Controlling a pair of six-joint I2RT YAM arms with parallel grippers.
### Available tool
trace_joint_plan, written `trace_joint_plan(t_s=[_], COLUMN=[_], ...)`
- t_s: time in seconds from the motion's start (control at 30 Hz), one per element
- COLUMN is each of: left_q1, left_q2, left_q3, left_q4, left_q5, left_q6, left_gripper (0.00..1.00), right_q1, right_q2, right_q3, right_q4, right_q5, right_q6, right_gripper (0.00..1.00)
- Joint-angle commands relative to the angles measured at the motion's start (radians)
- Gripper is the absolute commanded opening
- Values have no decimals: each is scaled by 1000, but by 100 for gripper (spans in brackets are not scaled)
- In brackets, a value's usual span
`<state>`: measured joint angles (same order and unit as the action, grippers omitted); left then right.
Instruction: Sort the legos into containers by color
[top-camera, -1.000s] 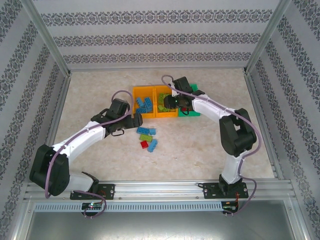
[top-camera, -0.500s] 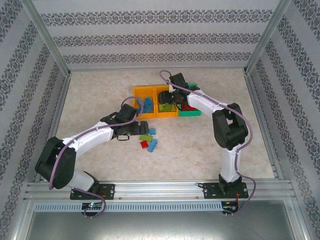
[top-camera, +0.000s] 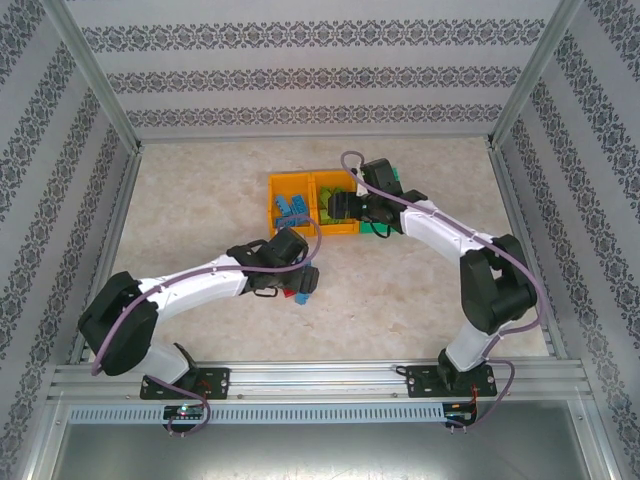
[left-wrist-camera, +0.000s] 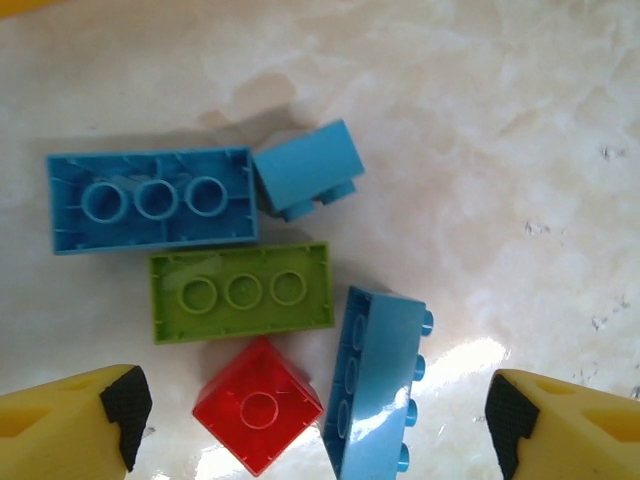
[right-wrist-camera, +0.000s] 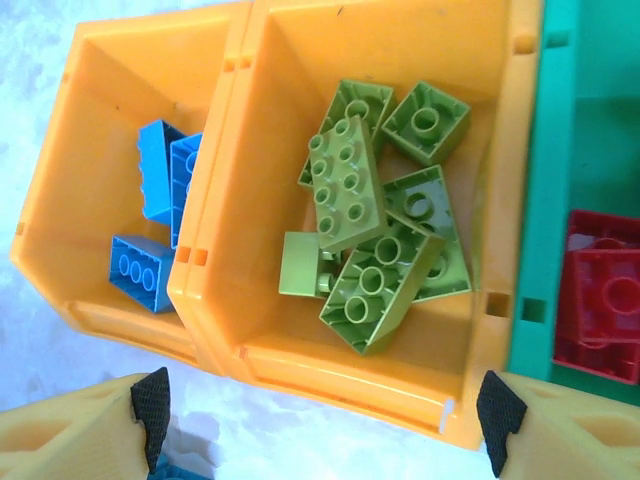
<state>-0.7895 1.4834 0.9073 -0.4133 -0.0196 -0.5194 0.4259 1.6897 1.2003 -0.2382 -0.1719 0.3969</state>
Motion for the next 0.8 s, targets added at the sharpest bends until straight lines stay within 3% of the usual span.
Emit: trace_joint_plan(t_s=[0.0,0.33,0.77], left_q1=[-49,-150,-157], left_q2=[13,139,227], left_q3=[23,98,148], left_q4=[-41,-68,-76], left_q5=[-48,-76,-102], left_q6=[19,27,30], left_gripper=[86,78,74], right_q1=[-24,-69,-109], right_q2=[-42,-72,-111], right_q3=[-41,-105,-153], right_q4=[19,45,56], right_q5=[20,-5,-19], right_q6=[12,34,37], right_gripper=[83,83,84])
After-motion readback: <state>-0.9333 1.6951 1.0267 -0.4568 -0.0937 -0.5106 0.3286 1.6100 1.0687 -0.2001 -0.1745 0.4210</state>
